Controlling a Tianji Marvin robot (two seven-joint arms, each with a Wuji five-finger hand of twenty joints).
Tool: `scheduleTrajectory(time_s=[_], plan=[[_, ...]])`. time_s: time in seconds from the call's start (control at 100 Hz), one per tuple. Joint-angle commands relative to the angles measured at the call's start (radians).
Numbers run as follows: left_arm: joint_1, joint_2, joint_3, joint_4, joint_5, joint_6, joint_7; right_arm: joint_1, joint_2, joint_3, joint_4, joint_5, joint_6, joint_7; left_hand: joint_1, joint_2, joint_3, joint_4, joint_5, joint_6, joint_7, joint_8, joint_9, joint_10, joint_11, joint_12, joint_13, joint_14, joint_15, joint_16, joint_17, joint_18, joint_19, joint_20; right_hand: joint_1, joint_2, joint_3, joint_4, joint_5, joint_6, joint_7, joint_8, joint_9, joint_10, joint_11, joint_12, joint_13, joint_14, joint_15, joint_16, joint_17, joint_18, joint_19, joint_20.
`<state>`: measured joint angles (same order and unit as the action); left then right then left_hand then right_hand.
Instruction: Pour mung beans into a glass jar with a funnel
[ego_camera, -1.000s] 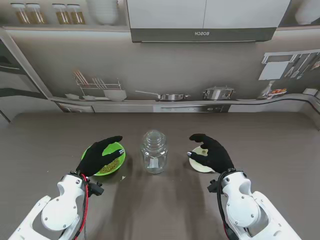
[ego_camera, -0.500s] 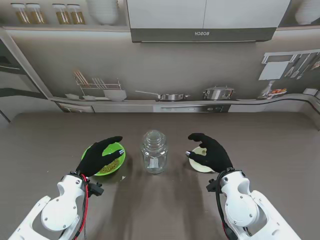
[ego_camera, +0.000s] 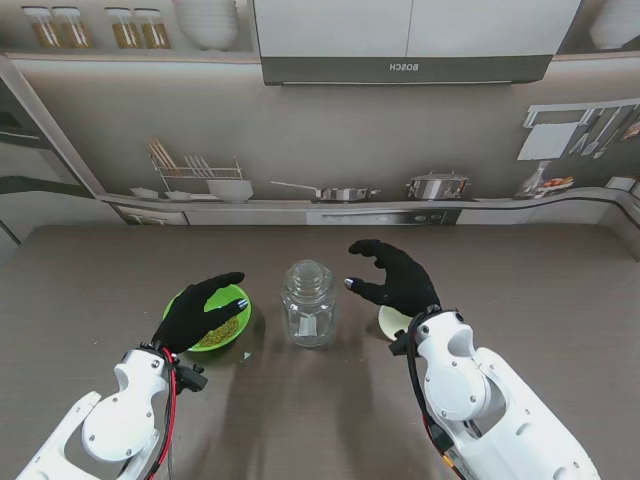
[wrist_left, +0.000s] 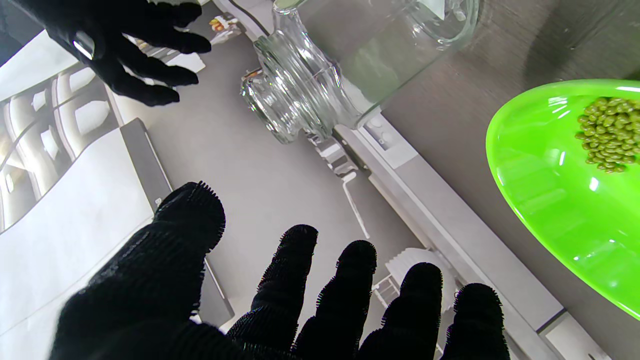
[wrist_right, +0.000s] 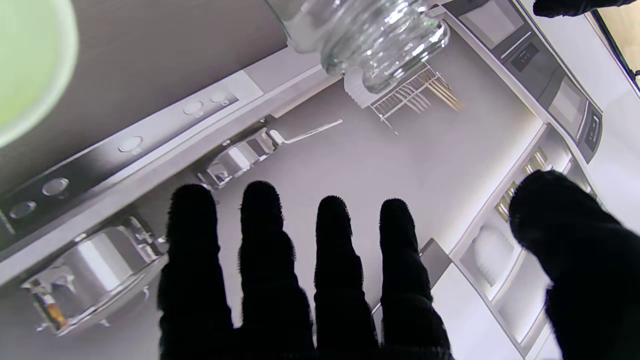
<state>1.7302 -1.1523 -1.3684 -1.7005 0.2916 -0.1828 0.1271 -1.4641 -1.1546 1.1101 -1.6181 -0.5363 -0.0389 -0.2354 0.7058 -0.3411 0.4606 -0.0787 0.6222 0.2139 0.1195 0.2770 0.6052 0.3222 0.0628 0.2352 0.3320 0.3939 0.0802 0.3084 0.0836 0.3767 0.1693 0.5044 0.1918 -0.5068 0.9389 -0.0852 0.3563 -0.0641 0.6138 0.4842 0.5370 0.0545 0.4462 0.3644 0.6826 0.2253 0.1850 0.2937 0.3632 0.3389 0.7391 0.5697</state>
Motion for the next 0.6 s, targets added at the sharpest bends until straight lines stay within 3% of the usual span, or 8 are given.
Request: scheduleTrajectory(time_s=[0.0,0.25,0.59], plan=[[0.003,-0.002,-0.003,-0.01,-0.004,0.003,-0.019,0.038,-0.013,-0.015,0.004,-0.001,0.008,0.023,-0.023,0.035,-0.021,0.043,-0.012,-0.014,-0.012,-0.005,-0.01,-0.012,-0.004,-0.004,-0.01,-0.011,-0.01,-0.007,-0.016,-0.014,-0.013,0.004,-0.043,0.018,-0.028,0.031,0.015,-0.02,-0.003,-0.021,0.003,-0.023,-0.003,0.001,0.01,-0.027,0.002,0.001,0.004,0.006,0.022,0.011],[0.003,-0.003,-0.006,-0.011,-0.007,0.001,-0.016,0.177,-0.025,-0.107,0.107,0.04,0.021,0.052,-0.023,0.036,-0.021,0.043,-0.01,-0.014,-0.011,-0.004,-0.006,-0.007,-0.004,-0.003,-0.007,-0.011,-0.008,-0.005,-0.016,-0.014,-0.013,0.004,-0.047,0.024,-0.023,0.033,0.018,-0.017,0.003,-0.018,0.004,-0.026,0.002,0.003,0.014,-0.028,0.004,0.002,0.008,0.004,0.026,0.01],[0.009,-0.004,-0.012,-0.016,-0.006,0.003,-0.01,0.327,-0.049,-0.243,0.282,0.112,-0.025,0.094,-0.022,0.037,-0.02,0.043,-0.007,-0.012,-0.01,-0.004,-0.003,-0.008,-0.004,-0.001,-0.007,-0.01,-0.009,-0.005,-0.015,-0.014,-0.013,0.004,-0.053,0.033,-0.019,0.034,0.01,-0.016,0.015,-0.015,0.006,-0.03,0.008,0.005,0.011,-0.03,0.005,0.001,0.002,-0.001,0.029,0.007]])
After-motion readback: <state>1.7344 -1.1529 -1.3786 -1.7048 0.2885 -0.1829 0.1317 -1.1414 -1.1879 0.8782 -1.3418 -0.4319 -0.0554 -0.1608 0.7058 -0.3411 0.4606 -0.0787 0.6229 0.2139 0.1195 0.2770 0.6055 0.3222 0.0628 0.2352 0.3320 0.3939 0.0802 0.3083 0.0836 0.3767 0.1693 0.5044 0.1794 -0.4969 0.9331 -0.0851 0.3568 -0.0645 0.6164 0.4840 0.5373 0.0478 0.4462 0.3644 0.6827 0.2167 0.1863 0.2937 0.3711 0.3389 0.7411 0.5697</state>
